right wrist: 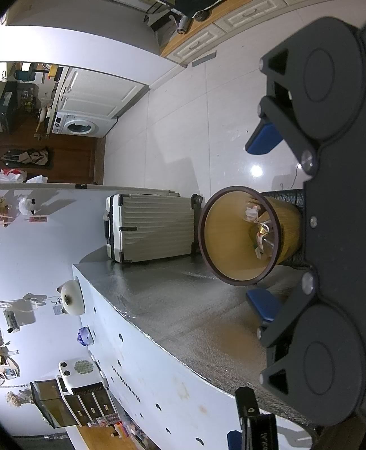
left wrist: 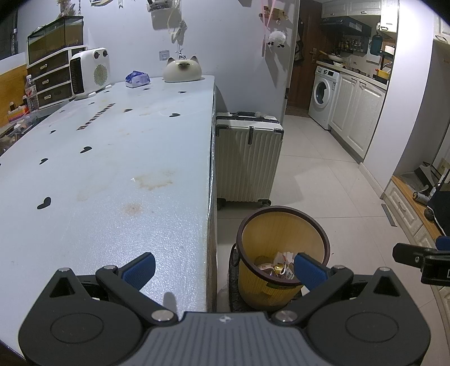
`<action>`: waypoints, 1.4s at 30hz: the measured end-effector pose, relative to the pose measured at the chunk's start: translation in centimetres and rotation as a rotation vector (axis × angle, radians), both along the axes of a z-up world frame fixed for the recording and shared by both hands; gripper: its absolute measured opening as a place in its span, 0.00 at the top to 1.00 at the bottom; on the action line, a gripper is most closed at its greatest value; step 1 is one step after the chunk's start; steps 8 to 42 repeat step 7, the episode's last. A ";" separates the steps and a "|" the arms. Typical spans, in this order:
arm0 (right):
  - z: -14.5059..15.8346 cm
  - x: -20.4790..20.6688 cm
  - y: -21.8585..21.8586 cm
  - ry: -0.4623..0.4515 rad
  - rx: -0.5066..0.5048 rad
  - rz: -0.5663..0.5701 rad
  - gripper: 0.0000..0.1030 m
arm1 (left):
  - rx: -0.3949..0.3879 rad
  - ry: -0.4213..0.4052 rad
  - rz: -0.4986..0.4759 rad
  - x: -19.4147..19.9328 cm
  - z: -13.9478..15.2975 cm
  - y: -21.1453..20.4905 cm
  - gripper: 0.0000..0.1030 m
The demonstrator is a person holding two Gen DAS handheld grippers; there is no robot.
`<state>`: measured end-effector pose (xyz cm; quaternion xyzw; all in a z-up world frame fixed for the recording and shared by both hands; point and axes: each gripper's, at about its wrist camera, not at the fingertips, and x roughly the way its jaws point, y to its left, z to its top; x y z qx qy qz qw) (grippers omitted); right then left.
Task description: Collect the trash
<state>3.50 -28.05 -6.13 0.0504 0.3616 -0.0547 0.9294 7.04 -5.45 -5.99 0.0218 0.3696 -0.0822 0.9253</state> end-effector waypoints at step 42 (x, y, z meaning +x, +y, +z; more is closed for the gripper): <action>0.0 0.0 0.0 -0.001 -0.001 0.000 0.00 | -0.001 0.000 0.000 0.0 0.1 -0.1 0.00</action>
